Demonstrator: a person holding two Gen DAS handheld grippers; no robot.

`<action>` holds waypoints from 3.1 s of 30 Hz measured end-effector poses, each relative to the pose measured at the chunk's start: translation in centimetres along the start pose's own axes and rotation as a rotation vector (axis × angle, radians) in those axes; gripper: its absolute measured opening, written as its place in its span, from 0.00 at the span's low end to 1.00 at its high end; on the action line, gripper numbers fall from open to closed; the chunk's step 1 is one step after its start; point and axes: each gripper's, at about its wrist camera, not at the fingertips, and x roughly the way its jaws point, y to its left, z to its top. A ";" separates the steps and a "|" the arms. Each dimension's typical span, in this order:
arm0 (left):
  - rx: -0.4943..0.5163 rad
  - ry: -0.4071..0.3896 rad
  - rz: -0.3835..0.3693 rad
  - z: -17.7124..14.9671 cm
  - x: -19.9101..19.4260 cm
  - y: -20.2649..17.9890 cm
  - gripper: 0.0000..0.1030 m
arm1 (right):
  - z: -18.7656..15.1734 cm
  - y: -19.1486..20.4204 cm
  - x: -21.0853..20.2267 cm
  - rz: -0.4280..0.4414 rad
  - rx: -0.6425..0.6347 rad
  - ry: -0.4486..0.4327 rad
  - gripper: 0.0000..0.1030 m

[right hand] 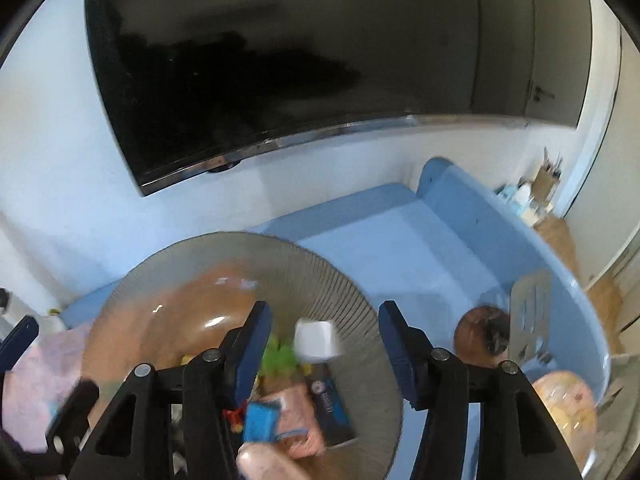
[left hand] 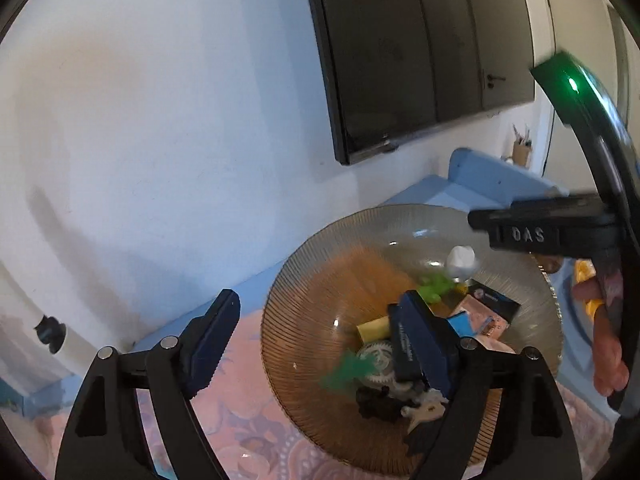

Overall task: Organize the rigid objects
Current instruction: 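Carry the green figure and white plug over the bowl and open both tools, then move both open tools back over the remaining items, then grasp the teal figure with the left tool while the right grasps the clear cup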

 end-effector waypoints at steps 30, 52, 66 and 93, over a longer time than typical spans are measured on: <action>-0.462 0.128 0.233 -24.3 -13.7 16.6 1.00 | -22.5 18.4 -5.3 0.316 -0.368 0.128 0.59; -0.422 0.199 0.369 -25.4 -12.1 15.3 0.99 | -23.9 18.4 -3.0 0.204 -0.410 0.127 1.00; -0.389 0.317 0.323 -25.8 -10.0 15.4 0.99 | -23.9 18.5 -2.9 0.207 -0.415 0.128 1.00; -0.336 0.323 0.054 -19.4 -7.3 17.5 0.94 | -17.4 18.6 -4.1 0.416 -0.278 0.217 0.60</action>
